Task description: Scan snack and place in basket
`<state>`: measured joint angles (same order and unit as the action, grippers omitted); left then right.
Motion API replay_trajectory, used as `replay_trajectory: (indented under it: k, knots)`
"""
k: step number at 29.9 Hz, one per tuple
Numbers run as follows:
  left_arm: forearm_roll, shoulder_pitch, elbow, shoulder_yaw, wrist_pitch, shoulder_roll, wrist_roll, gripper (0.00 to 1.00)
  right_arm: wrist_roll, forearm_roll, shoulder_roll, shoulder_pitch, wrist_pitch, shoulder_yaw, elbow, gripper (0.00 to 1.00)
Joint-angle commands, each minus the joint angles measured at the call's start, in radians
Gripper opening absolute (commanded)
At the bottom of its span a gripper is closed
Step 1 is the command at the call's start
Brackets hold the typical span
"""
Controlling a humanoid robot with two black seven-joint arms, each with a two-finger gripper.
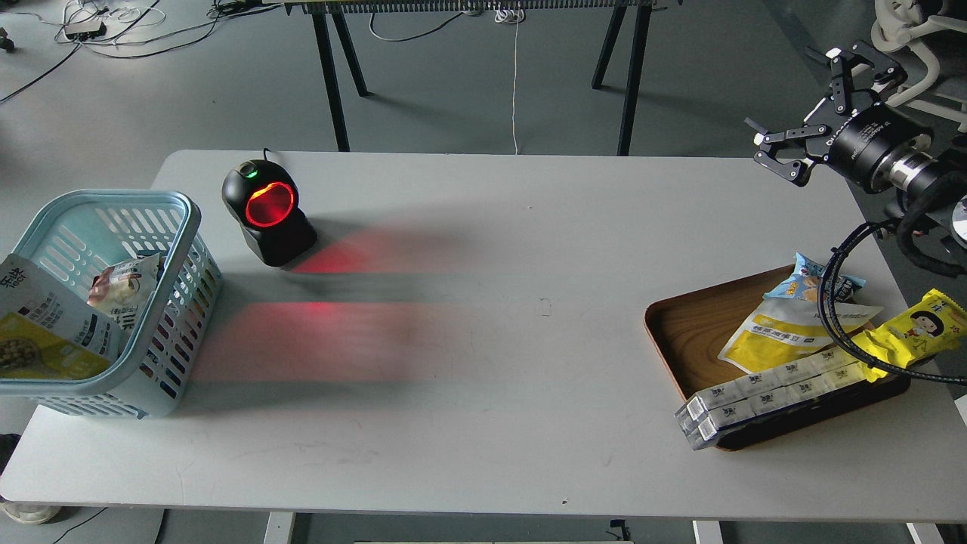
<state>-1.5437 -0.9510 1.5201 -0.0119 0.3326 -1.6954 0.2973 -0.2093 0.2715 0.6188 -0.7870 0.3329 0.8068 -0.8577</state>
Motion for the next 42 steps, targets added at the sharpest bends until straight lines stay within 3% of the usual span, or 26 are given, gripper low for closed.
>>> replay_trajectory:
  k: [1,4,9,17,20,26,31,34,37,42]
  knots:
    - [0.130,-0.003,0.000,0.111,-0.029,0.023,-0.007,0.99,-0.001,0.000,-0.001,-0.008,0.000,0.000,0.000,0.97]
    - [0.359,-0.034,-0.009,0.242,-0.111,0.107,-0.021,0.99,-0.001,0.000,-0.001,-0.014,0.000,0.000,-0.001,0.97]
    - [0.725,-0.045,-0.098,0.407,-0.187,0.308,-0.110,0.99,-0.001,0.000,-0.014,-0.024,-0.008,0.002,-0.003,0.97]
    - [1.124,-0.100,-0.403,0.599,-0.288,0.758,-0.213,0.99,-0.001,0.000,-0.059,-0.028,-0.041,0.000,-0.004,0.98]
    - [1.337,-0.097,-0.529,0.653,-0.326,0.862,-0.247,0.99,-0.001,0.000,-0.074,-0.038,-0.041,0.000,-0.004,0.98]
    - [1.726,-0.023,-0.715,0.668,-0.501,1.010,-0.288,0.99,-0.002,-0.005,-0.079,-0.043,-0.046,0.002,-0.011,0.98]
    - [1.814,0.063,-0.721,0.720,-0.526,1.135,-0.280,0.99,0.002,-0.003,-0.033,-0.023,-0.048,0.021,-0.044,0.98]
    - [1.812,0.113,-0.716,0.780,-0.587,1.180,-0.285,1.00,0.002,-0.003,-0.010,0.008,-0.046,0.046,-0.070,0.98]
    - [1.811,0.136,-0.716,0.784,-0.665,1.197,-0.291,1.00,-0.002,-0.003,-0.004,0.038,-0.041,0.080,-0.070,0.99]
    - [1.809,0.150,-0.719,0.785,-0.682,1.205,-0.291,1.00,-0.002,-0.003,0.036,0.077,-0.040,0.117,-0.095,0.99]
